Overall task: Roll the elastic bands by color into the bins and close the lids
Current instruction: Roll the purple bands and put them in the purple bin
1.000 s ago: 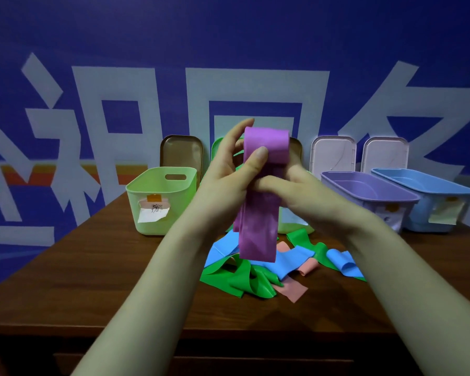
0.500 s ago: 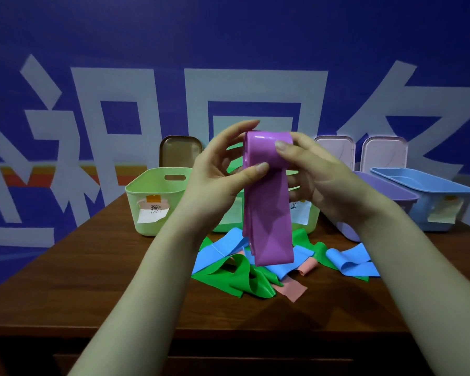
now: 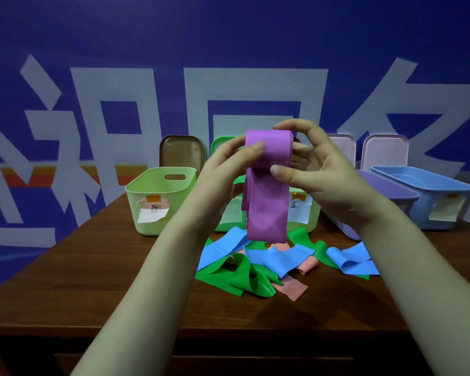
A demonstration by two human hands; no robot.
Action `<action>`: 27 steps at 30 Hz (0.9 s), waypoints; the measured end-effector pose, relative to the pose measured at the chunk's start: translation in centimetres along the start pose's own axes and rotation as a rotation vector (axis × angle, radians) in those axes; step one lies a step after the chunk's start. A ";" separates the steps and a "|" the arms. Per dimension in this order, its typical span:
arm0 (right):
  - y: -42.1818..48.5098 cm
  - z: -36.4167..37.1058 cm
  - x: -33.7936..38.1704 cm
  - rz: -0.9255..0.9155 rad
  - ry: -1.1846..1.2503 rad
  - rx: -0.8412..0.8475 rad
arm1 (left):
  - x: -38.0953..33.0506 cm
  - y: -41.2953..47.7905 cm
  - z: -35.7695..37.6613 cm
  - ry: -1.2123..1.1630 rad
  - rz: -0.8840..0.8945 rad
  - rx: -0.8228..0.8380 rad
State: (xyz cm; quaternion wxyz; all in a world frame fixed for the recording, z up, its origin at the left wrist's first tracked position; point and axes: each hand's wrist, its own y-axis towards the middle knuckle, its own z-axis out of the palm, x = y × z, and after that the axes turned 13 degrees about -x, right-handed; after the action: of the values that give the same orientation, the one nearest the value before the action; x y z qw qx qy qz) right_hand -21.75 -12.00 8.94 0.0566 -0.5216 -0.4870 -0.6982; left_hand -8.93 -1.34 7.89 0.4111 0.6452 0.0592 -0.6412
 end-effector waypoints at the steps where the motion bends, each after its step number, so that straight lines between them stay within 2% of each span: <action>1: 0.0 0.0 -0.1 -0.005 -0.002 0.000 | 0.0 -0.1 0.2 0.022 0.000 -0.037; 5: -0.2 -0.1 -0.2 -0.016 -0.024 -0.002 | 0.2 -0.1 0.7 0.047 0.053 -0.127; 11: 0.0 -0.4 -0.6 0.032 -0.058 -0.021 | 0.9 0.0 0.4 -0.045 0.126 -0.075; 20: -0.1 0.5 -1.1 0.086 -0.149 -0.076 | 1.4 0.1 0.3 -0.081 0.171 -0.122; 24: -0.1 0.0 -0.6 0.097 -0.212 -0.021 | 1.4 0.1 0.0 -0.114 0.159 -0.096; 27: -0.5 0.2 -0.2 0.133 -0.169 0.016 | 1.4 0.2 -0.5 -0.141 0.184 -0.066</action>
State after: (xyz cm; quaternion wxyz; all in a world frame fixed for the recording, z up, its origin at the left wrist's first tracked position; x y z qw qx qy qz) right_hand -21.81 -11.67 8.53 0.0654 -0.6094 -0.4599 -0.6425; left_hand -8.14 -1.81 6.71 0.4924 0.5873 -0.0080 -0.6423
